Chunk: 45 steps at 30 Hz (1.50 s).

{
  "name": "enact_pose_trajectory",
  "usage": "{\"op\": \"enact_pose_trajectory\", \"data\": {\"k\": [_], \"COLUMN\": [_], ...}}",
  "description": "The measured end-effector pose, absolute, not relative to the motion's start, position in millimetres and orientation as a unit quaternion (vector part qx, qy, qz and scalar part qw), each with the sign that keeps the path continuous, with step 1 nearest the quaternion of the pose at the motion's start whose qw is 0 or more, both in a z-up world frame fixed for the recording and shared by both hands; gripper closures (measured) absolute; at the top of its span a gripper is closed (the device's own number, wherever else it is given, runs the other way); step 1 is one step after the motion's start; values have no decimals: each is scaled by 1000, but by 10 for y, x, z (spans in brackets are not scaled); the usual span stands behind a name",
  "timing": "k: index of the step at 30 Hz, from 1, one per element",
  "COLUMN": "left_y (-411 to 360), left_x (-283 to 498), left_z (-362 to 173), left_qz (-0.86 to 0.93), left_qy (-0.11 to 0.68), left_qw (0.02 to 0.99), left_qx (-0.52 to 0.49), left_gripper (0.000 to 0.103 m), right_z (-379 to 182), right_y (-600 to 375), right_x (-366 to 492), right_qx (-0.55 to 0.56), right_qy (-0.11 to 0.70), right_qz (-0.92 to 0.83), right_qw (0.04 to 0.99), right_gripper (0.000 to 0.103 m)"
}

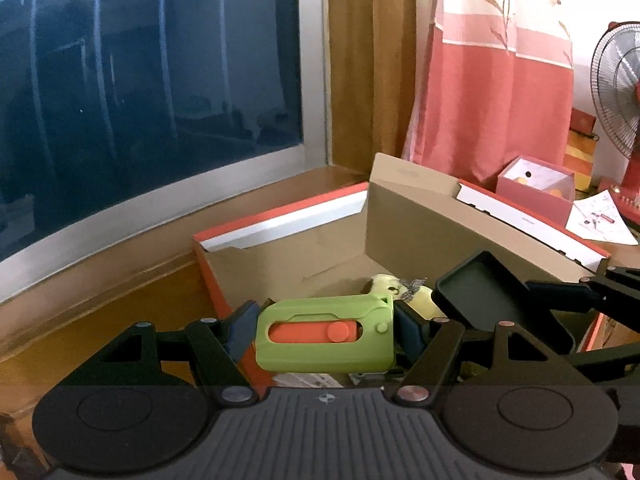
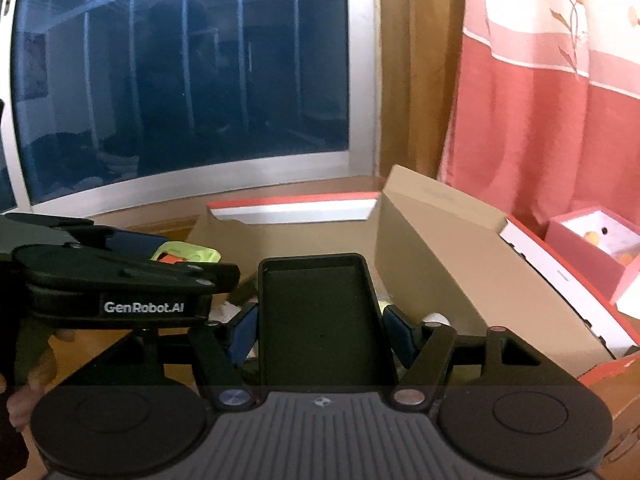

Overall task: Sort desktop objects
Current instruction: 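Carry the green case and black phone in both tools to the box, then lower the green case and black phone into the box and open both tools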

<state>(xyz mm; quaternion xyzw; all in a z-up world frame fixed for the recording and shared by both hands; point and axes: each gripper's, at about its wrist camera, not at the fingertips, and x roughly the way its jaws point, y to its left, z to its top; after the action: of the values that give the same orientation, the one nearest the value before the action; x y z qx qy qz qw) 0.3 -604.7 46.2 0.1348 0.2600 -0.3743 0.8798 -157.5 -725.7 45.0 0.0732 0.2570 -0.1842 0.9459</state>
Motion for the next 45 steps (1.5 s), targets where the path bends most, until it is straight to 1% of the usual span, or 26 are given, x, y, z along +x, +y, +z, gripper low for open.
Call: {"op": "enact_pose_trajectory", "data": {"k": [8, 16, 23, 29, 34, 37, 39, 41, 45], "left_y": [-6222, -6233, -6229, -6224, -6201, -6179, -6164, -6147, -6124], "left_x": [40, 67, 48, 25, 15, 8, 0, -10, -41], "left_z": [403, 378, 413, 433, 449, 461, 465, 467, 477], "left_qz": [-373, -368, -365, -364, -362, -361, -361, -361, -361], "left_qy": [271, 286, 280, 280, 281, 281, 284, 285, 284], "left_qw": [876, 875, 878, 879, 880, 881, 880, 880, 880], "left_qx": [140, 133, 129, 128, 125, 122, 121, 118, 117], "left_gripper": [33, 33, 32, 30, 27, 23, 18, 16, 3], "right_z": [411, 383, 351, 338, 336, 346, 349, 354, 353], "right_y": [-7344, -7406, -7422, -7434, -7426, -7421, -7420, -7413, -7402], "right_x": [-1568, -1580, -1551, -1506, -1482, -1470, -1466, -1467, -1460], "right_qx": [81, 89, 90, 92, 90, 90, 90, 91, 90], "right_qy": [272, 282, 287, 287, 287, 286, 285, 285, 285], "right_qz": [-195, -208, -208, -206, -205, -204, -203, -201, -198], "right_qw": [939, 932, 931, 931, 931, 932, 932, 933, 934], "right_gripper": [34, 34, 34, 33, 25, 22, 20, 19, 16]}}
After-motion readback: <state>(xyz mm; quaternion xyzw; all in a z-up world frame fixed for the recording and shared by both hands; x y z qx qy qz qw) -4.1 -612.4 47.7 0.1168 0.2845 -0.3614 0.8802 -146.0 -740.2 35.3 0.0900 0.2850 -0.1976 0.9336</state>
